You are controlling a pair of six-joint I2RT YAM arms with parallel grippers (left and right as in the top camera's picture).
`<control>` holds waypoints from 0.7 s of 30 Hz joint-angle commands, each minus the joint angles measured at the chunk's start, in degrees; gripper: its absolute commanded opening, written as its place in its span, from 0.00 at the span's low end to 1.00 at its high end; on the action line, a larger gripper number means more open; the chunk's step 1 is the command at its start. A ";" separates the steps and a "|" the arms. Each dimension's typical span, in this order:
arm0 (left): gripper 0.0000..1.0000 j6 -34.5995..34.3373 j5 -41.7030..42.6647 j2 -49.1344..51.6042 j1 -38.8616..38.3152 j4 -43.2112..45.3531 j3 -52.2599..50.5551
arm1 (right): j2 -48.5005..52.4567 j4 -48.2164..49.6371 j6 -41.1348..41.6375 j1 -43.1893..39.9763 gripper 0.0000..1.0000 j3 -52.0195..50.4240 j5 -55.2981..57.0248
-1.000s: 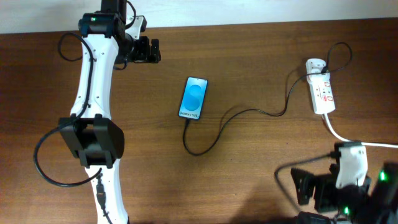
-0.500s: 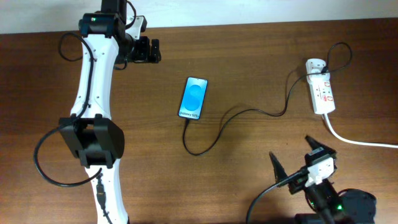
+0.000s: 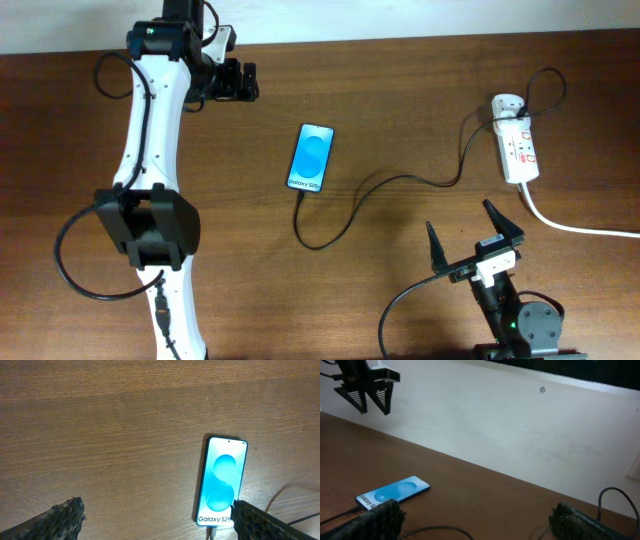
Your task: Plug charger to phone and switch on socket
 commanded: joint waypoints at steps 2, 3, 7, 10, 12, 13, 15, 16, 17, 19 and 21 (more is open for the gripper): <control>0.99 0.07 -0.59 0.48 -0.13 -0.04 0.04 | -0.61 -3.98 0.39 -1.14 0.98 -0.50 2.05; 0.99 0.07 -0.59 0.48 -0.13 -0.04 0.04 | -0.61 -7.08 0.39 -1.22 0.98 -0.50 3.30; 1.00 0.07 -0.59 0.48 -0.13 -0.04 0.04 | -0.61 -10.08 1.95 -1.20 0.98 -0.50 7.67; 0.99 0.07 -0.59 0.48 -0.13 -0.04 0.04 | -0.61 -10.56 6.88 -1.20 0.98 -0.50 12.13; 0.99 0.07 -0.59 0.48 -0.13 -0.04 0.04 | -0.61 -10.78 8.81 -1.20 0.98 -0.50 13.90; 0.99 0.07 -0.59 0.48 -0.13 -0.04 0.04 | -0.61 -10.93 11.50 -1.20 0.98 -0.48 15.17; 0.99 0.07 -0.59 0.48 -0.13 -0.04 0.04 | -0.61 -10.95 12.02 -1.09 0.98 -0.50 15.15; 0.99 0.07 -0.59 0.48 -0.13 -0.04 0.04 | -0.61 -10.95 12.04 -1.09 0.98 -0.48 15.32; 0.99 0.07 -0.59 0.48 -0.13 -0.04 0.04 | -0.61 -10.95 12.04 -1.09 0.98 -0.50 15.23; 0.99 0.07 -0.59 0.48 -0.13 -0.04 0.04 | -0.61 -10.95 10.86 -1.09 0.98 -0.50 14.82; 0.99 0.07 -0.59 0.48 -0.13 -0.04 0.04 | -0.61 -10.95 9.22 -1.03 0.98 -0.50 14.67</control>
